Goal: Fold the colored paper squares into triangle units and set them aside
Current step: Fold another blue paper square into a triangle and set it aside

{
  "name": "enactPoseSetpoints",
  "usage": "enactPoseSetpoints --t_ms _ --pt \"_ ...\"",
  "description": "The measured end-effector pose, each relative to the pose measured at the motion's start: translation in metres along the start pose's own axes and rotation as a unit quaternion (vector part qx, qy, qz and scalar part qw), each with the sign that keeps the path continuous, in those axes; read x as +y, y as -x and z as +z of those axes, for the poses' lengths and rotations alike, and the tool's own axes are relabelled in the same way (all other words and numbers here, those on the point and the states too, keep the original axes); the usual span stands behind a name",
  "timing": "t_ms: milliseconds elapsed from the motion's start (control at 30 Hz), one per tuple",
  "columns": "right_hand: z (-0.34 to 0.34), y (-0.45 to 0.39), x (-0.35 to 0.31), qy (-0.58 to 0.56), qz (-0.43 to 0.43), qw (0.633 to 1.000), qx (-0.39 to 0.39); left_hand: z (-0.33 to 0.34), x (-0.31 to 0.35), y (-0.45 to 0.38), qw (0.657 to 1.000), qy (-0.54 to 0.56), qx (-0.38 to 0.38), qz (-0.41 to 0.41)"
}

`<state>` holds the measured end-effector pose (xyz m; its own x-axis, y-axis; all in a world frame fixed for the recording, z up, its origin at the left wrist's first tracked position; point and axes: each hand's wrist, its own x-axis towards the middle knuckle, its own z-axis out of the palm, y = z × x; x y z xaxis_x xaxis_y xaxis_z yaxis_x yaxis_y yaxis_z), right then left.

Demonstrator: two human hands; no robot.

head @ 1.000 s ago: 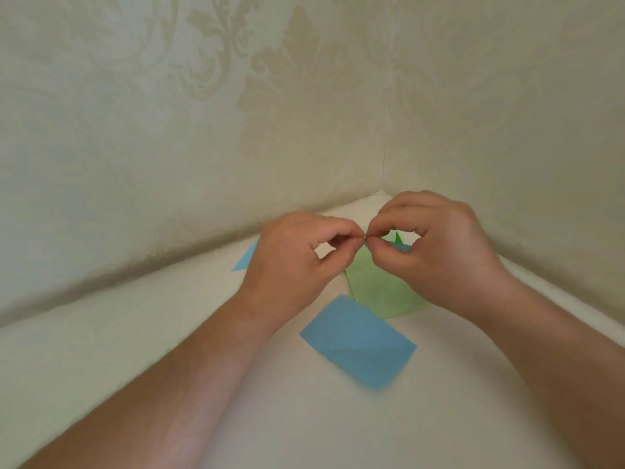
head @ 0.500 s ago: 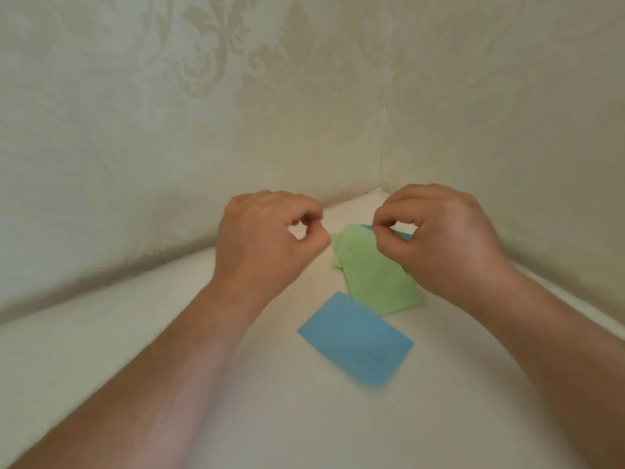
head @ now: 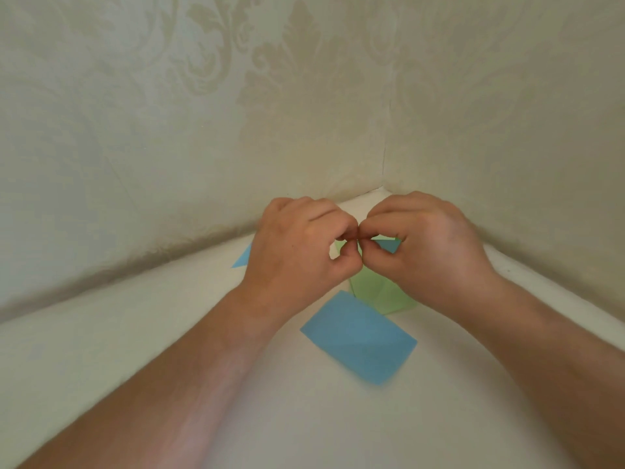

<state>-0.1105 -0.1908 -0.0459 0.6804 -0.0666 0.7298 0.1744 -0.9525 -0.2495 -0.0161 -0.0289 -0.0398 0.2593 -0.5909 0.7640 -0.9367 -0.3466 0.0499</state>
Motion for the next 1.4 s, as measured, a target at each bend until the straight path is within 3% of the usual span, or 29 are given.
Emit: enactPoseSetpoints --t_ms 167,300,433,533,600,667,767,833,900,967,1000,1033,1100,1167,1200,1267,1400 --pt "-0.01 -0.003 0.005 0.006 0.033 0.999 0.002 -0.011 -0.009 -0.002 0.999 -0.035 0.015 0.006" --pt "-0.029 -0.004 0.029 0.027 0.114 0.993 -0.023 -0.021 -0.021 -0.002 0.999 -0.033 0.012 -0.033" --pt "-0.041 -0.007 0.039 0.042 0.182 0.982 0.03 -0.021 -0.02 -0.002 0.994 0.003 -0.027 -0.108" --pt "-0.035 -0.006 0.025 -0.002 0.128 0.989 0.074 -0.017 -0.007 -0.001 0.966 0.103 -0.07 -0.226" --pt "-0.025 -0.003 0.013 -0.009 0.051 0.997 0.062 -0.011 0.004 -0.002 0.917 0.196 -0.088 -0.335" --pt "-0.017 0.001 0.004 0.01 -0.01 1.0 0.022 -0.009 0.011 -0.006 0.844 0.297 -0.105 -0.433" --pt "-0.011 0.0 -0.004 0.047 -0.047 0.998 -0.02 -0.014 0.013 -0.014 0.704 0.458 -0.132 -0.526" --pt "-0.008 -0.002 -0.005 0.053 -0.055 0.997 0.02 -0.018 0.009 -0.015 0.616 0.537 -0.162 -0.553" --pt "-0.008 -0.003 -0.004 0.064 -0.062 0.993 0.072 -0.022 0.009 -0.015 0.559 0.574 -0.201 -0.563" --pt "-0.007 -0.004 -0.003 0.064 -0.061 0.992 0.093 -0.023 0.009 -0.013 0.535 0.593 -0.222 -0.559" --pt "-0.006 -0.003 -0.002 0.054 -0.055 0.993 0.093 -0.022 0.01 -0.013 0.547 0.587 -0.22 -0.555" --pt "-0.004 -0.003 -0.001 0.041 -0.047 0.994 0.09 -0.02 0.01 -0.012 0.589 0.562 -0.205 -0.544" --pt "-0.002 -0.002 0.001 0.022 -0.031 0.996 0.08 -0.014 0.01 -0.008 0.736 0.464 -0.131 -0.474" --pt "-0.002 -0.002 0.004 0.005 -0.019 0.997 0.075 -0.011 0.006 -0.002 0.88 0.34 -0.05 -0.329" --pt "-0.002 -0.002 0.006 -0.004 -0.015 0.997 0.073 -0.01 0.003 0.001 0.93 0.275 -0.029 -0.243" --pt "-0.002 -0.002 0.006 -0.021 -0.01 0.997 0.072 -0.008 -0.001 0.005 0.982 0.154 -0.006 -0.113" --pt "-0.001 -0.001 0.004 -0.03 -0.011 0.997 0.068 -0.007 -0.005 0.003 0.993 0.1 0.033 -0.048"
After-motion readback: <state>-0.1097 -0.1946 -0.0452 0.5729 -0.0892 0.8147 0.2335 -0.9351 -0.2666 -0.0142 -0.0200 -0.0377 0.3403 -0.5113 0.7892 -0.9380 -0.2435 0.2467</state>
